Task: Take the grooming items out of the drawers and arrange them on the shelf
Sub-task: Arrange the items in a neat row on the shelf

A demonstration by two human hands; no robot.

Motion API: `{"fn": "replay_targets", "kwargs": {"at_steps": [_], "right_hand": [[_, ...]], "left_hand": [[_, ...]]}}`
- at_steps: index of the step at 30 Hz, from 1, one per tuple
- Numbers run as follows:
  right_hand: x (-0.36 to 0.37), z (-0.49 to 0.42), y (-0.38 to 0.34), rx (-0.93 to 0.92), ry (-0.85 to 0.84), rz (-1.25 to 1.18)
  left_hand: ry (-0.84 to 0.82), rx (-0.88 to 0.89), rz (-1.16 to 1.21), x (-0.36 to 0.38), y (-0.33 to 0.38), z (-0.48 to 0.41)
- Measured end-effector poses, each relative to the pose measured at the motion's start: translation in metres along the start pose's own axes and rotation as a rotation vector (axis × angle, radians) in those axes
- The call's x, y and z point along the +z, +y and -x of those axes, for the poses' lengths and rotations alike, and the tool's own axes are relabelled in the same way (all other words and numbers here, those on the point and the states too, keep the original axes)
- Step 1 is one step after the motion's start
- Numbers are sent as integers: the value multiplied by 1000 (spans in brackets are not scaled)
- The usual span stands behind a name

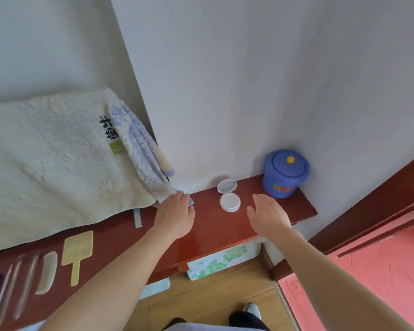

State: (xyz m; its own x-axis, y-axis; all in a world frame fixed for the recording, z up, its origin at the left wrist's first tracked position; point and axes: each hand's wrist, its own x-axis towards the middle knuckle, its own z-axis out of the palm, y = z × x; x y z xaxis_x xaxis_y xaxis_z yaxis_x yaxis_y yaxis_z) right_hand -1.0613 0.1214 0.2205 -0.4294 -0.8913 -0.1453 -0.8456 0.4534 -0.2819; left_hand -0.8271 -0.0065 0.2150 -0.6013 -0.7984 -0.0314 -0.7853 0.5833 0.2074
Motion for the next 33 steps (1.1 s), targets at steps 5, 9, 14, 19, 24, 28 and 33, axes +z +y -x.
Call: {"fn": "replay_targets", "kwargs": {"at_steps": [5,9,14,19,24,28,33], "right_hand": [[-5,-40,25,-101,-78,-1],[3,-63,37,-166,-147,17],[25,-88,41,-208,-222,46],[58,-114,43,-190,-217,34],[89,-129,46,-186,-174,-39],[107,-131,50,-183,-152,-35],[115,-134,50,-201,-118,-10]], "left_hand": [[-22,-131,39,9,24,-9],[-61,-207,79,18,36,-17],[-133,-251,126,40,40,-31],[-168,-260,160,68,41,-45],[-172,-297,198,97,36,-56],[-200,-304,162,118,37,-60],[-214,-310,102,133,40,-59]]}}
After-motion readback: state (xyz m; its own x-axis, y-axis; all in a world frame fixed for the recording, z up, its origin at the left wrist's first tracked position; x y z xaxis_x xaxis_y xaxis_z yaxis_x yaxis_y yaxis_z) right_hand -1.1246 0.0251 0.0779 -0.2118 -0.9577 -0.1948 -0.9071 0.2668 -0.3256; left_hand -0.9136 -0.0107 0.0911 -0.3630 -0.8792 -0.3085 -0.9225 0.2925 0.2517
